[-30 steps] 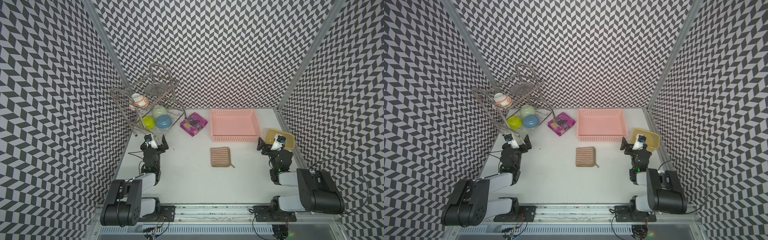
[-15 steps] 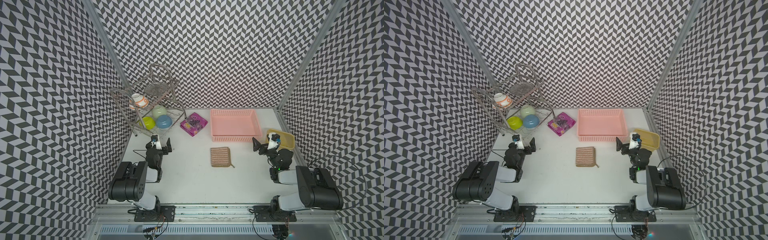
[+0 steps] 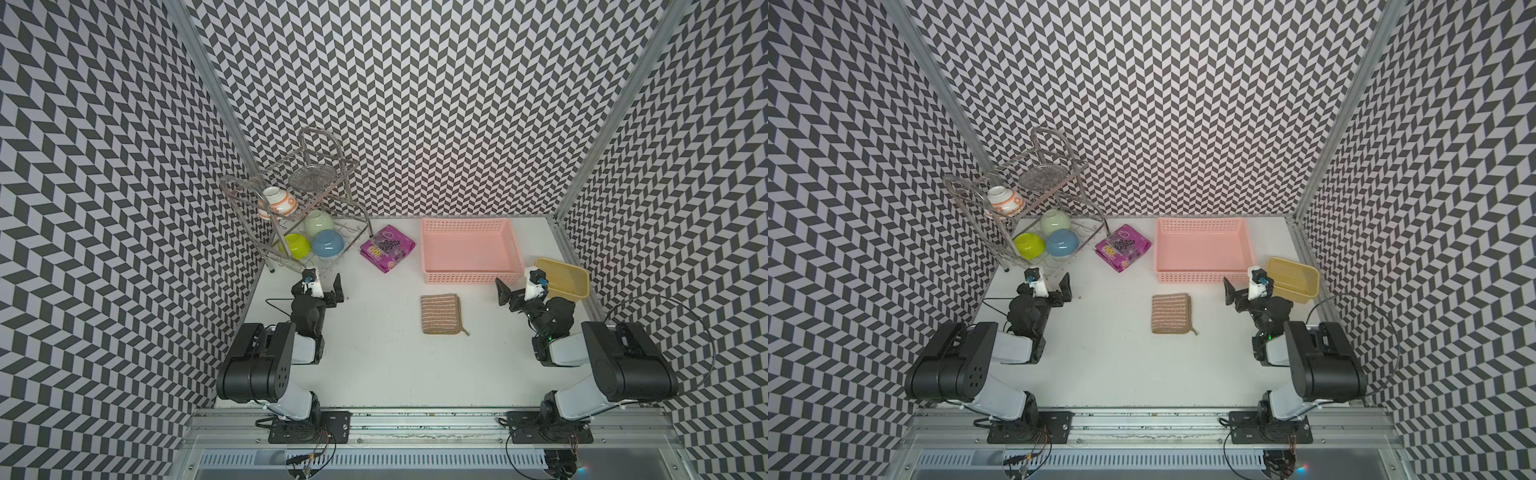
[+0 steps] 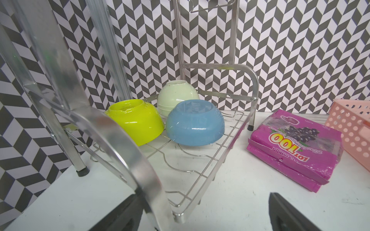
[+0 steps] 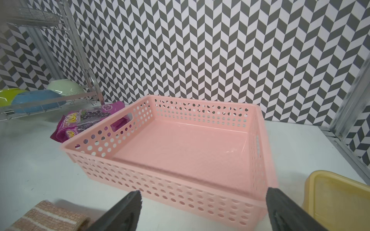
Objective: Fold the square dishcloth
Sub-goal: Reset both arms
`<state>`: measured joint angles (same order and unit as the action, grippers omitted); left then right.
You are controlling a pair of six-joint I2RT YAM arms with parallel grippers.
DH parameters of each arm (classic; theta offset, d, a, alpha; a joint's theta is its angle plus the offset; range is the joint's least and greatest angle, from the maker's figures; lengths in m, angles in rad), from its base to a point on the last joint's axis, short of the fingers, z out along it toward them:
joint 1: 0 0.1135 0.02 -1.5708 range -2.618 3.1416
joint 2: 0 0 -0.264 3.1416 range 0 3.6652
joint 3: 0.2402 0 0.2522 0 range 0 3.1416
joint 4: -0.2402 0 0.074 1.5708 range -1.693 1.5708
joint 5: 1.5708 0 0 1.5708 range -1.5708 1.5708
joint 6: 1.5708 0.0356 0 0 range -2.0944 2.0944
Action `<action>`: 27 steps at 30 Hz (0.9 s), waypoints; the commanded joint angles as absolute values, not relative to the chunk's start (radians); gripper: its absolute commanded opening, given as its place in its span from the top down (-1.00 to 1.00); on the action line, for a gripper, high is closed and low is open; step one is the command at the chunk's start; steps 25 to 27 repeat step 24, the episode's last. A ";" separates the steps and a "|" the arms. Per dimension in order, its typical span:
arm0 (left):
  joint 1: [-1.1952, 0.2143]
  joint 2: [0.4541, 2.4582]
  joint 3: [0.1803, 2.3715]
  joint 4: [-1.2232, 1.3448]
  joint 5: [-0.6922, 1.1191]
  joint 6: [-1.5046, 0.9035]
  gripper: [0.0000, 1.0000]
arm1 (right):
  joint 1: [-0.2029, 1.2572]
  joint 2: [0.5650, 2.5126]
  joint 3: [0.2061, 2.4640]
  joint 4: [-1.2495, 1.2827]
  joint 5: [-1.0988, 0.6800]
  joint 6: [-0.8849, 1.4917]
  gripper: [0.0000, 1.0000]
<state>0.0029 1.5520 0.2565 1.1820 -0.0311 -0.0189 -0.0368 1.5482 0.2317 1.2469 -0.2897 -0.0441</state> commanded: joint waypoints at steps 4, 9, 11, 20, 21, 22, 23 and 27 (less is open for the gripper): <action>0.002 1.548 0.270 1.211 -0.026 -0.006 -1.00 | -0.019 1.525 0.264 1.213 -0.095 -0.002 -0.99; 0.001 1.547 0.270 1.210 -0.030 -0.005 -1.00 | -0.015 1.528 0.262 1.227 -0.092 -0.001 -0.99; 0.000 1.548 0.270 1.211 -0.029 -0.004 -1.00 | -0.015 1.526 0.262 1.223 -0.093 -0.002 -0.99; 0.000 1.550 0.271 1.209 -0.031 -0.004 -1.00 | -0.016 1.528 0.264 1.223 -0.092 -0.002 -1.00; 0.000 1.550 0.271 1.209 -0.031 -0.005 -1.00 | -0.015 1.527 0.264 1.222 -0.092 -0.003 -0.99; 0.000 1.551 0.271 1.209 -0.031 -0.005 -1.00 | -0.016 1.528 0.263 1.222 -0.092 -0.002 -0.99; 0.000 1.550 0.271 1.209 -0.031 -0.005 -1.00 | -0.016 1.527 0.264 1.221 -0.091 -0.003 -0.99; 0.000 1.550 0.271 1.209 -0.031 -0.005 -1.00 | -0.015 1.527 0.264 1.221 -0.091 -0.003 -0.99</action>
